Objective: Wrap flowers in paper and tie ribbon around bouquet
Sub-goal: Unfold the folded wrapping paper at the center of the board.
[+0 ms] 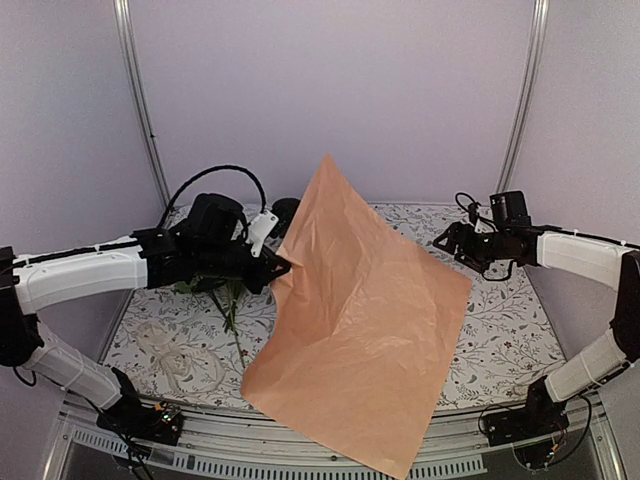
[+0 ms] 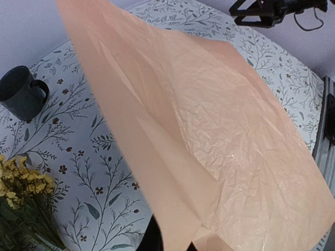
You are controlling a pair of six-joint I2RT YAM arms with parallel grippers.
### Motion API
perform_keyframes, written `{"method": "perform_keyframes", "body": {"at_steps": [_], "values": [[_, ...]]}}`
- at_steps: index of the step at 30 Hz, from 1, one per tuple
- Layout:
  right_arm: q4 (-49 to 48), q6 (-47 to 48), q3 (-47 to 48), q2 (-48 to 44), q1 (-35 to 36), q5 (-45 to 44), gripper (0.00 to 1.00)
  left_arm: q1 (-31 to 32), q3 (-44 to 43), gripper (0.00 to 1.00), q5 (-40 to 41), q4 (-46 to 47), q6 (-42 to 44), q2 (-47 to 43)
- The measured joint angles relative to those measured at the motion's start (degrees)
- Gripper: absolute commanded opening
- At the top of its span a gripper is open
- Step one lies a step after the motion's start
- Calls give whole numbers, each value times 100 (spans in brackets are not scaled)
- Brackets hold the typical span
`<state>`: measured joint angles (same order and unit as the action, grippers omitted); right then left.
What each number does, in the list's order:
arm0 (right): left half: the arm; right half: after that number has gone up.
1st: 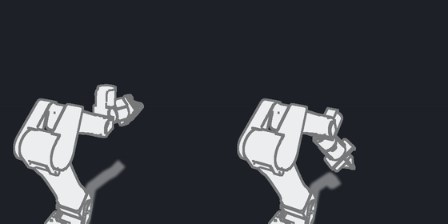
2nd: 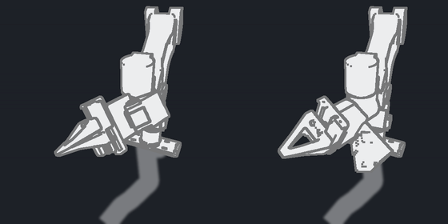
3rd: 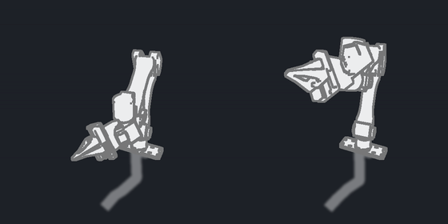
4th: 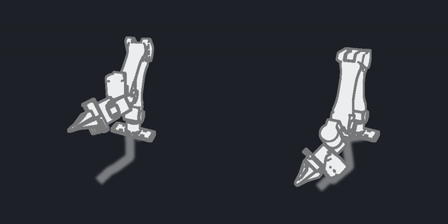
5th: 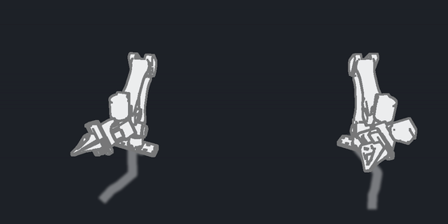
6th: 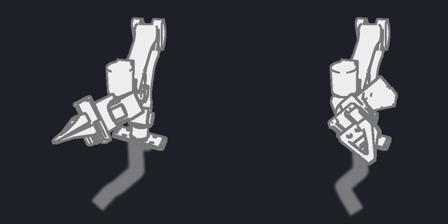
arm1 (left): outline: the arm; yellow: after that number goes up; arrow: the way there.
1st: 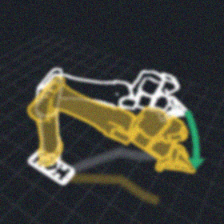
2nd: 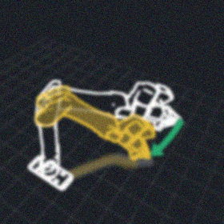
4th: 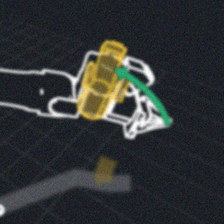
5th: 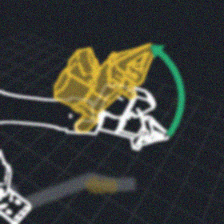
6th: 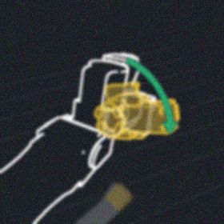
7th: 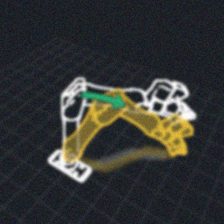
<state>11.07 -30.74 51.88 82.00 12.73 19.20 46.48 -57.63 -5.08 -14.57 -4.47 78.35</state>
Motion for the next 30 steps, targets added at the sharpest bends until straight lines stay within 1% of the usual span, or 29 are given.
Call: {"method": "perform_keyframes", "body": {"at_steps": [3, 8, 12, 17, 18, 21, 26, 28, 30], "values": [[-20, 107, -28, 149, 0, -153, 81, -17, -9, 0, -50, 20, 157, 479], [-160, 162, -299, 754, 0, -146, 81, -214, -22, 0, 11, 2, 275, 1257], [-160, 168, -315, 1268, -2, -376, 81, -295, -365, 0, 199, -83, 369, 1838], [-122, 188, -201, 1523, -105, -848, 85, -302, -1185, 0, 297, -114, 568, 2605], [-120, 192, -175, 1539, -164, -988, 87, -302, -1340, 0, 299, -105, 629, 2752], [-76, 219, -155, 1547, -459, -1351, 87, -302, -1648, 0, 243, -101, 798, 3025], [46, 229, -146, 1434, -1174, -1705, 87, -302, -2341, 0, -210, -57, 1209, 3355], [116, 249, -136, 1233, -1353, -1847, 87, -299, -2837, 0, -444, -2, 1364, 3587], [177, 295, -92, 992, -1388, -1934, 87, -271, -3460, 0, -748, 17, 1561, 3932]]}}
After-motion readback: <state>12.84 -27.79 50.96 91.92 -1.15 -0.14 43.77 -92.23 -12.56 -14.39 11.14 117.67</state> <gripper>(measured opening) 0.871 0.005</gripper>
